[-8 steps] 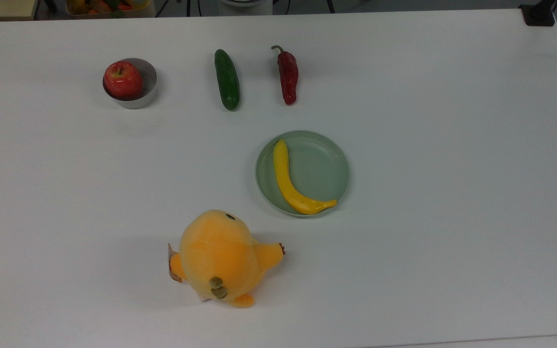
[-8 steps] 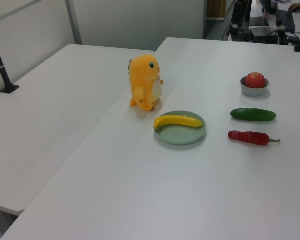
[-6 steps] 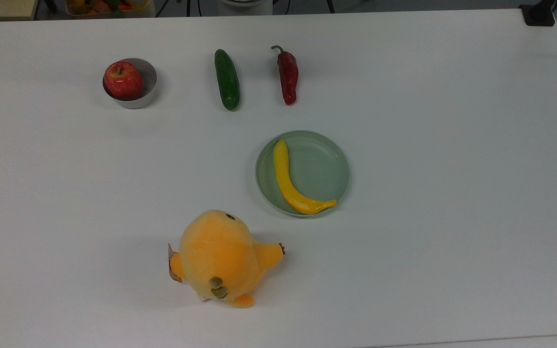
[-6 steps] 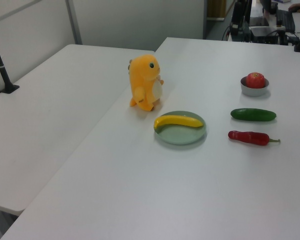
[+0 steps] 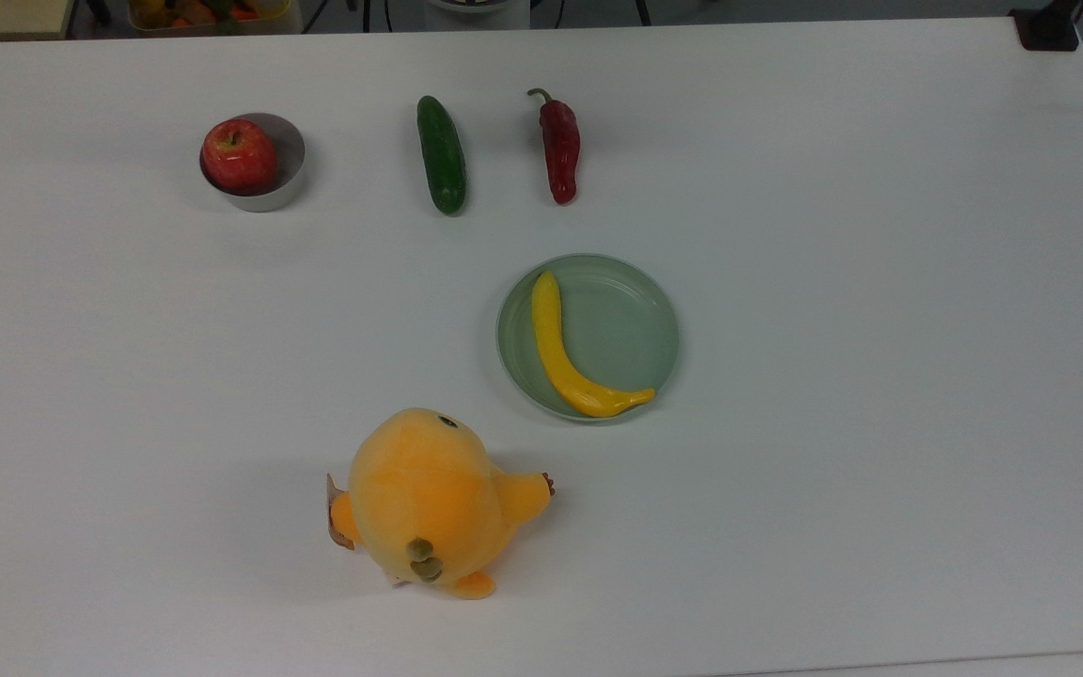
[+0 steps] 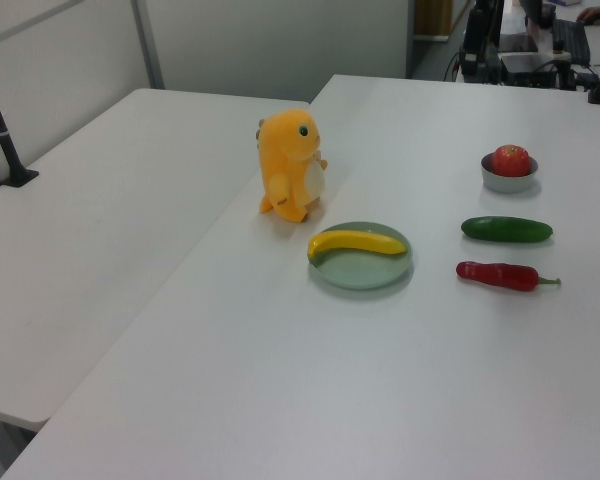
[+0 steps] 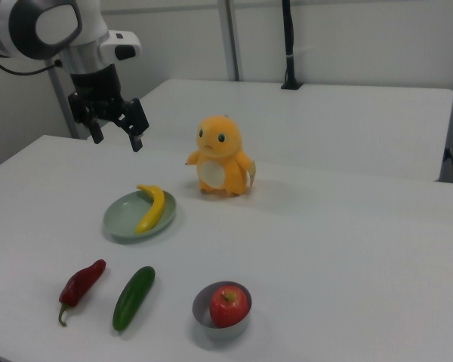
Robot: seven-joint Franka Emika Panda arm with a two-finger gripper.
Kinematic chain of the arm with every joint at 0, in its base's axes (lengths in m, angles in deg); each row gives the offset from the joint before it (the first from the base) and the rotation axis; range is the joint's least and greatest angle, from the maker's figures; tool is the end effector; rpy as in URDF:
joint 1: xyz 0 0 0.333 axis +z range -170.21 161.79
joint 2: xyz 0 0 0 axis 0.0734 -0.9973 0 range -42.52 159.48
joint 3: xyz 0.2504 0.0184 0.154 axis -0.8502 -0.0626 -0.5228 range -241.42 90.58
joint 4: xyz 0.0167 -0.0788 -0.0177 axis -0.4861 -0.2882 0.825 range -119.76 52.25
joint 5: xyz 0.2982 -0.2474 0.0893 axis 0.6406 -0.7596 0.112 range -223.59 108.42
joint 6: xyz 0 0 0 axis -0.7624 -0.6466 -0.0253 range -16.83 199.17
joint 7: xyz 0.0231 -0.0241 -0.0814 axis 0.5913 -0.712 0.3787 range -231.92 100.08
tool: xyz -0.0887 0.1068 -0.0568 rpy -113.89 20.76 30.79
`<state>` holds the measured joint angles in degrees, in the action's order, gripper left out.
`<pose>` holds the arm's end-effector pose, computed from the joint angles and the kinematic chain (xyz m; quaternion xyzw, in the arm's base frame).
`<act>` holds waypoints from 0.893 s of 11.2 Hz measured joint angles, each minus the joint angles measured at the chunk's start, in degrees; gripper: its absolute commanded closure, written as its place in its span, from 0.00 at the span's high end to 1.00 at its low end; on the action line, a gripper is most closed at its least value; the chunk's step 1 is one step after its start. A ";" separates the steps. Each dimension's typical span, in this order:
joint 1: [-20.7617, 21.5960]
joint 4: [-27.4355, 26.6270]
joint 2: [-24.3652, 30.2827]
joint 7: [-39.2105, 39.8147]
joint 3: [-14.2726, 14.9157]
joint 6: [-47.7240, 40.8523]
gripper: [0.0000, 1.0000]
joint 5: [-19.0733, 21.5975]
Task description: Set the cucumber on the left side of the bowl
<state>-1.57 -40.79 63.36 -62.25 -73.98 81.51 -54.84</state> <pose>0.5498 0.0176 0.5600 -0.9979 -0.0404 -0.0457 0.0239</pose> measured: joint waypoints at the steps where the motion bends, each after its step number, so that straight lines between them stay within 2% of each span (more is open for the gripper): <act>1: -0.02 -0.29 0.00 0.27 0.00 -0.01 1.00 0.00; 6: 0.09 -4.39 -0.03 10.62 -0.21 -9.64 1.00 0.00; 8: 0.53 -8.56 -0.14 11.24 -0.98 -9.85 1.00 -0.19; 10: 0.58 -13.50 -0.51 11.30 -1.42 -8.80 1.00 -2.02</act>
<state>-0.99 -54.29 62.85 -50.95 -75.39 72.71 -56.86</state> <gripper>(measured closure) 0.000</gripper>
